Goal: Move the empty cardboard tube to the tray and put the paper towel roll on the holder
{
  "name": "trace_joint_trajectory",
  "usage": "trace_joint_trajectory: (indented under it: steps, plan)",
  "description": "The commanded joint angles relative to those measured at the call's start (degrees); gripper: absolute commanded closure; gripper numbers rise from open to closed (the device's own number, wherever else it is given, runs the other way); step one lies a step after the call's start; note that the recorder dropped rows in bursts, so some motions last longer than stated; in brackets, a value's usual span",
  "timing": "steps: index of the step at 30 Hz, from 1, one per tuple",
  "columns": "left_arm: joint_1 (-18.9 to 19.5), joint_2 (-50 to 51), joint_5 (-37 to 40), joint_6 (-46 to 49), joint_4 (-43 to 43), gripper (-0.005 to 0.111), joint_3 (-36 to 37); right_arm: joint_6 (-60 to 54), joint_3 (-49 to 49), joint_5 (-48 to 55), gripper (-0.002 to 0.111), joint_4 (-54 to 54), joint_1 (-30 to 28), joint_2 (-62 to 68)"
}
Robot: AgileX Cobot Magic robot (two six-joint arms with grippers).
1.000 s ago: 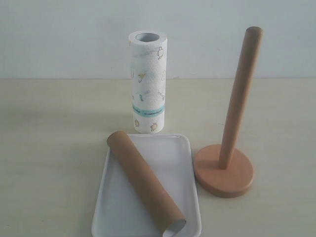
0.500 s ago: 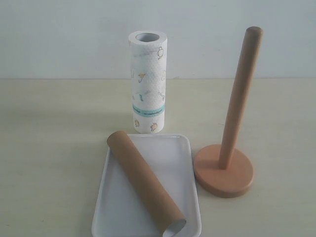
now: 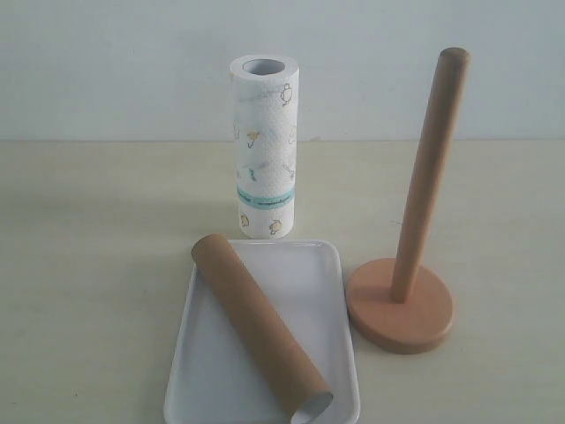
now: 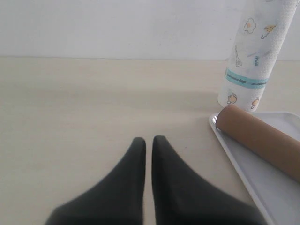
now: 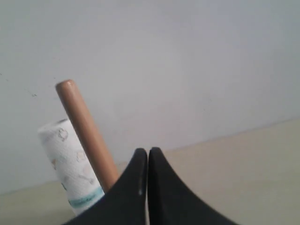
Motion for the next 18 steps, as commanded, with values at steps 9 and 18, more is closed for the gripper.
trace_joint_trajectory:
  steps: [9, 18]
  plan:
    - [0.2, -0.2, -0.1, 0.3, 0.0, 0.102, 0.2, -10.7, 0.3, 22.6, 0.108, 1.1, -0.1, -0.4]
    - [0.2, -0.2, -0.1, 0.3, 0.0, 0.102, 0.2, -13.0, 0.3, 22.4, 0.108, 1.1, -0.1, -0.4]
